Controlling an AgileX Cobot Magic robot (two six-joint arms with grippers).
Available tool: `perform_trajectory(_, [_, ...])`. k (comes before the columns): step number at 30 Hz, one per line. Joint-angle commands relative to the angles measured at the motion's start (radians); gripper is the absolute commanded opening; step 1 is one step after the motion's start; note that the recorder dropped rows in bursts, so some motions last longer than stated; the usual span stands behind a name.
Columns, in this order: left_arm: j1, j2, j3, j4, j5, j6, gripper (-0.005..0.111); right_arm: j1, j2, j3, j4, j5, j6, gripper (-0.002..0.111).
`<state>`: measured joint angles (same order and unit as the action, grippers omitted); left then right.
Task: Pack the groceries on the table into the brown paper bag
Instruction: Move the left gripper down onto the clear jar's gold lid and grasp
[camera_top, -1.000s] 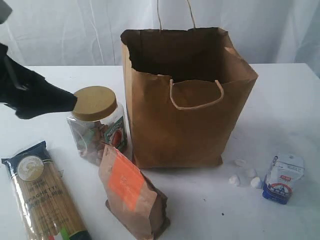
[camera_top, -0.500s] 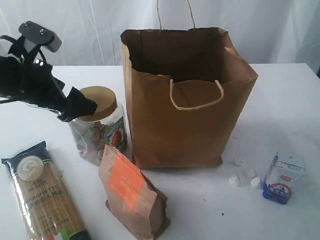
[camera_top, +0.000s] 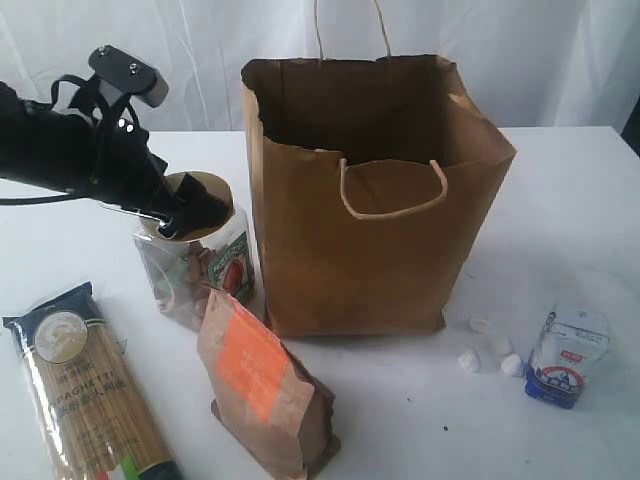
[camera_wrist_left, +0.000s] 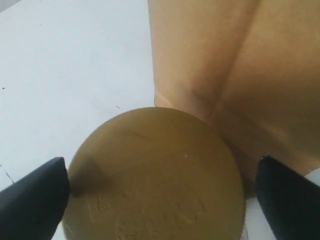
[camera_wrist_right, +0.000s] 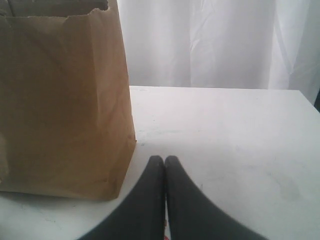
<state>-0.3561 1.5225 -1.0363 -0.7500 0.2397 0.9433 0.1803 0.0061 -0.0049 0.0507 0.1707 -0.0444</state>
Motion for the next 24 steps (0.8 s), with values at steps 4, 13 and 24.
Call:
perform_trajectory(4, [-0.006,0.049,-0.001,-0.017,-0.013,0.025,0.105,-0.011,-0.006,0.005,0.002,0.000,-0.005,0.000])
perform_trajectory(13, [-0.006,0.082,-0.001,-0.017,-0.034,0.050,0.101,-0.011,-0.006,0.005,0.002,0.000,-0.005,0.000])
perform_trajectory(24, [-0.006,-0.006,-0.001,-0.001,0.049,-0.005,0.000,-0.011,-0.006,0.005,0.002,0.000,-0.005,0.000])
